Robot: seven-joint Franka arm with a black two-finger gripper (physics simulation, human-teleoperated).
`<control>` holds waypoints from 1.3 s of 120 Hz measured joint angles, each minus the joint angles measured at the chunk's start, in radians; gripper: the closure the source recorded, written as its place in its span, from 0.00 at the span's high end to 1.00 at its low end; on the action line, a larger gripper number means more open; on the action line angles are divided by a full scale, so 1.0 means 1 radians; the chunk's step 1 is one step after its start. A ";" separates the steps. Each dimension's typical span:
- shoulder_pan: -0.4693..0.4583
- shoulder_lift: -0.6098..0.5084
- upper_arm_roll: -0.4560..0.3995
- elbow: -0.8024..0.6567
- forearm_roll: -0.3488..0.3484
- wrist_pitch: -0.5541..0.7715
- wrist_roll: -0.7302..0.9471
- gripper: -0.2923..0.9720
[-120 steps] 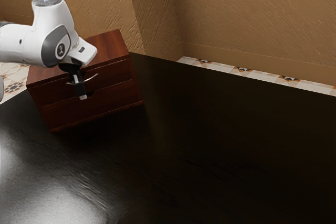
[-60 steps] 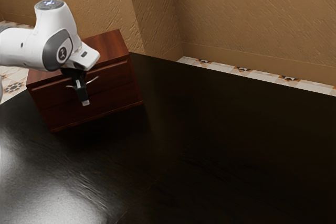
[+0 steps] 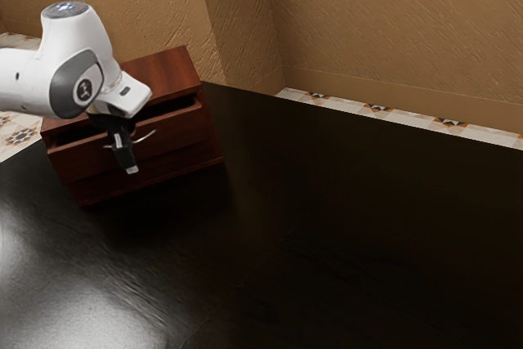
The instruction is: Pull the drawer handle with one arm to open the drawer
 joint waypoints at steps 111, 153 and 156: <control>0.005 -0.327 -0.154 -0.359 0.044 0.036 -0.073 0.62; 0.009 -0.379 -0.186 -0.374 0.073 0.033 -0.107 0.62; 0.008 -0.383 -0.190 -0.372 0.078 0.033 -0.109 0.62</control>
